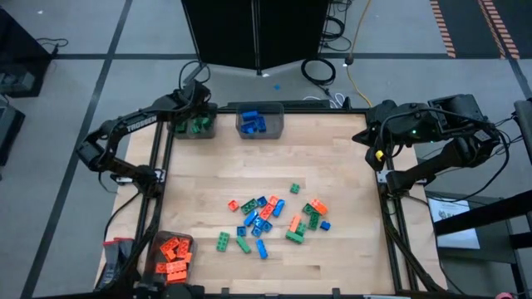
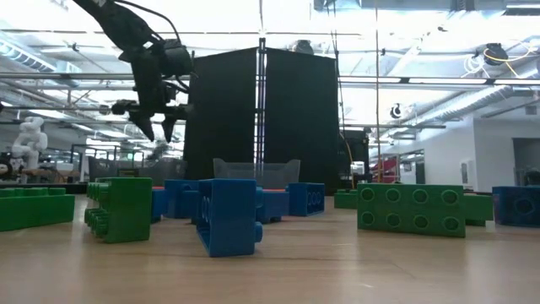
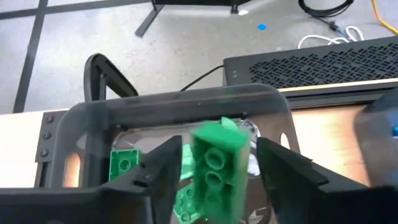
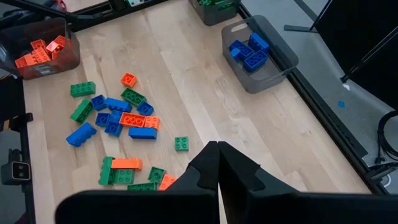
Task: Sort blocks
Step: Put the green gamepiece into the top left black bin
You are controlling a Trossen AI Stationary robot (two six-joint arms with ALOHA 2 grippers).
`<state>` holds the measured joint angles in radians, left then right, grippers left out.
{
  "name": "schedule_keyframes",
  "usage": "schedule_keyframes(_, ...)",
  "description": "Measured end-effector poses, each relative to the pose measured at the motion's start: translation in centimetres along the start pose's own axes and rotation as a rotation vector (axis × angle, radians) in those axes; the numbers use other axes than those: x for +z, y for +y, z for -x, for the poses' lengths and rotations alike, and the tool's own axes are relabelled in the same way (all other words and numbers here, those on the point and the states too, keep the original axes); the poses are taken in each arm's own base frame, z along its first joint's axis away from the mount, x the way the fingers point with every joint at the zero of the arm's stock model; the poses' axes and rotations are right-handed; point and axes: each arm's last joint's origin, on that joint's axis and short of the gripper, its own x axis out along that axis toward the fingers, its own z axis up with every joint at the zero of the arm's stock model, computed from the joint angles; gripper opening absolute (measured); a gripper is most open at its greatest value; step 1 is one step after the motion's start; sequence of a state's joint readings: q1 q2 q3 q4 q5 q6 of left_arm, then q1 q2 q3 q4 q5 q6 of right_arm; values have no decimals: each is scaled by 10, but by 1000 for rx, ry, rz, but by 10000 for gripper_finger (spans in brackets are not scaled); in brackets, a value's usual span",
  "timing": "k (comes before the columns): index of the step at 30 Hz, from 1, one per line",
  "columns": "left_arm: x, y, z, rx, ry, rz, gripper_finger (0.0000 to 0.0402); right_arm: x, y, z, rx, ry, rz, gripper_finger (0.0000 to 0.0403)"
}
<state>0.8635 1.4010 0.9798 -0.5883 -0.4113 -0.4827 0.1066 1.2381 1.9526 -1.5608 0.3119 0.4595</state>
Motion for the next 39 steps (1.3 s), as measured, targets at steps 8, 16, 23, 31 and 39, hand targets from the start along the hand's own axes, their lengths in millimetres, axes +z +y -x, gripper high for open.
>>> schedule_keyframes(8, 0, 0, 0, -12, 3, -16, 275, 0, 0, 0, -1, 0, 11, 0)
schedule_keyframes(16, -9, -22, 8, -490, 199, -87, 278, 0, 0, 0, 0, 0, 19, 0)
schedule_keyframes(23, -46, -75, 46, -868, 323, -329, 278, 1, 1, 0, 5, -12, 15, 0)
schedule_keyframes(31, -98, -144, 114, -1014, -130, -670, 278, 2, 1, 0, 10, -21, 10, 0)
schedule_keyframes(39, -124, -195, 101, -1083, -350, -745, 278, 2, 1, 0, 11, -23, -9, 0)
